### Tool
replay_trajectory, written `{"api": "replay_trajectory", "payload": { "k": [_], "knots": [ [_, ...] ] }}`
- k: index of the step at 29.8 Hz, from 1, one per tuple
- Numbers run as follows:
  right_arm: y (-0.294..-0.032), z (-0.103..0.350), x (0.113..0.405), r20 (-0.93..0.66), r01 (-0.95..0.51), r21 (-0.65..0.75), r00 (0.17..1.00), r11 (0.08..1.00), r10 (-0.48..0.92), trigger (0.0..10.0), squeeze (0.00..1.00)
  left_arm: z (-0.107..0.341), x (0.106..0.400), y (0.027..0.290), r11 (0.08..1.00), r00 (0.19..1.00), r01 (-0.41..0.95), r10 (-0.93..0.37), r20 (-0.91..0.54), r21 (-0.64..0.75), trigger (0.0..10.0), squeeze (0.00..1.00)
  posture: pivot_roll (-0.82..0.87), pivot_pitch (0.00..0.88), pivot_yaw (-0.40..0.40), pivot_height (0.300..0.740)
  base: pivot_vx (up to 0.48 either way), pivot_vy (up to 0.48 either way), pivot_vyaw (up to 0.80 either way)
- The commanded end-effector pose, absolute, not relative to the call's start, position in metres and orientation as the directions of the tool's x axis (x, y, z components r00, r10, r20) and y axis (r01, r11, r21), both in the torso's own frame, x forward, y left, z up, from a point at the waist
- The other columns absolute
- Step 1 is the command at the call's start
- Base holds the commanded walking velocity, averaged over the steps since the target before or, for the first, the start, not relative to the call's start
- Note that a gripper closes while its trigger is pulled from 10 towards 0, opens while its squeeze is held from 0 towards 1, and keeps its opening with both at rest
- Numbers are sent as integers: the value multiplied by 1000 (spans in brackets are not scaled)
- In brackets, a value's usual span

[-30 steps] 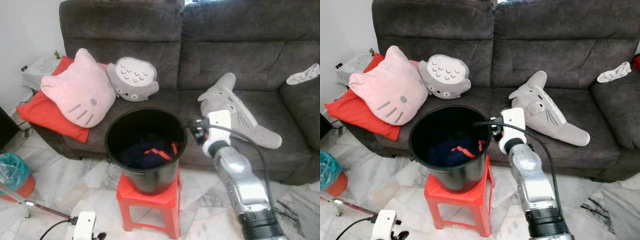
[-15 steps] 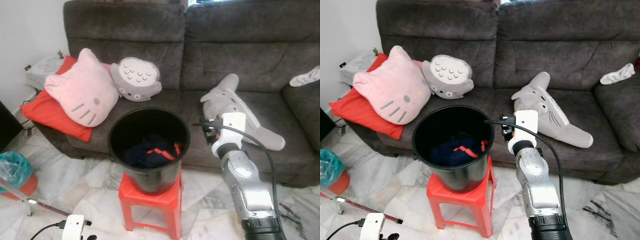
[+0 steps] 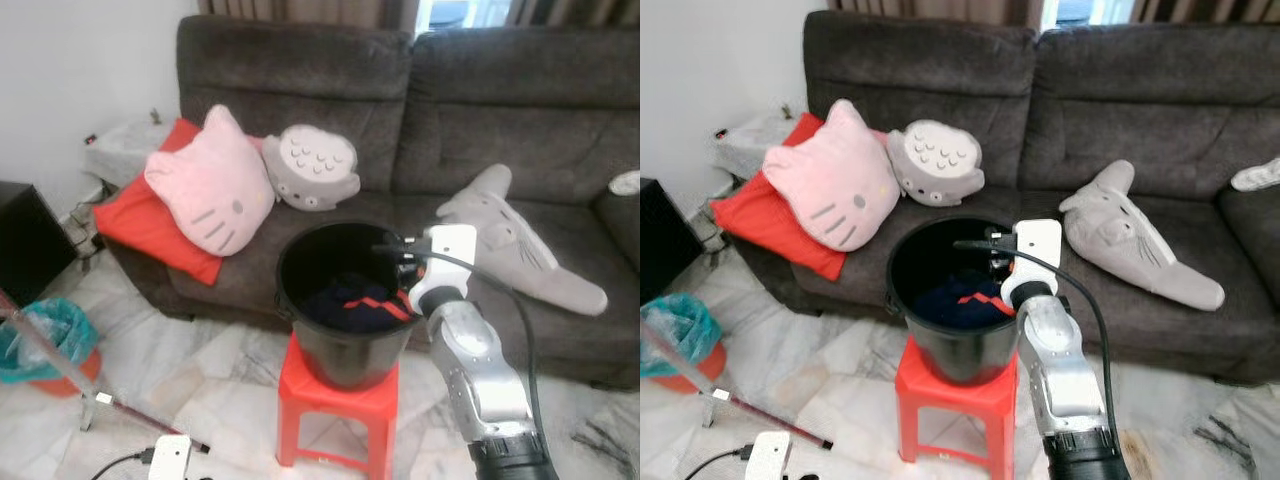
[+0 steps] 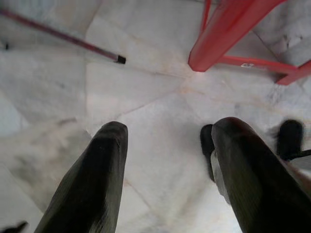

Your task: Hang hanger

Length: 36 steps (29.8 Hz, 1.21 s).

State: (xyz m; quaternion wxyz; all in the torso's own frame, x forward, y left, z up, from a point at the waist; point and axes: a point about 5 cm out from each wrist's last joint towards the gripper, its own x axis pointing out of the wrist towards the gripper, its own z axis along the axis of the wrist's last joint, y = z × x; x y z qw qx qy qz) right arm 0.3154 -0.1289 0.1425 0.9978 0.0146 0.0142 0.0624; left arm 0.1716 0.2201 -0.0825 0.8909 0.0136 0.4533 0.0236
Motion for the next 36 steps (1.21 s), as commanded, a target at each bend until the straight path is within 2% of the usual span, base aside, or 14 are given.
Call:
{"api": "replay_trajectory", "payload": {
  "k": [1,8,11,15,25,33,36],
  "knots": [
    [-133,144,316,-22,-108,25,994,994,108,10000,0,-82,175,217,999,585,-24,47,-809,41,10000,0,-72,5,54,740,0,319,0],
    [-129,143,316,-23,-118,31,993,993,118,10000,0,-80,166,237,998,585,-41,65,-808,50,10000,0,-70,5,55,740,0,317,0],
    [-129,142,316,-25,-117,31,993,993,118,10000,0,-79,159,251,998,579,-36,70,-812,60,10000,0,-70,4,55,740,0,0,0],
    [-129,142,316,-25,-119,32,992,992,120,10000,0,-74,163,261,997,586,-48,82,-806,66,10000,0,-71,5,55,740,0,0,0],
    [-132,144,316,-14,-110,37,994,993,111,10000,0,-77,172,242,998,592,-35,63,-804,53,10000,0,-72,5,53,740,0,0,0],
    [-132,144,316,-11,-111,36,994,993,112,10000,0,-78,170,239,998,583,-28,55,-810,47,10000,0,-72,5,53,740,0,0,0],
    [-128,142,315,-20,-136,-12,991,991,136,10000,0,-79,164,245,998,567,-28,69,-821,64,10000,0,-70,5,54,740,0,0,0]
  ]
}}
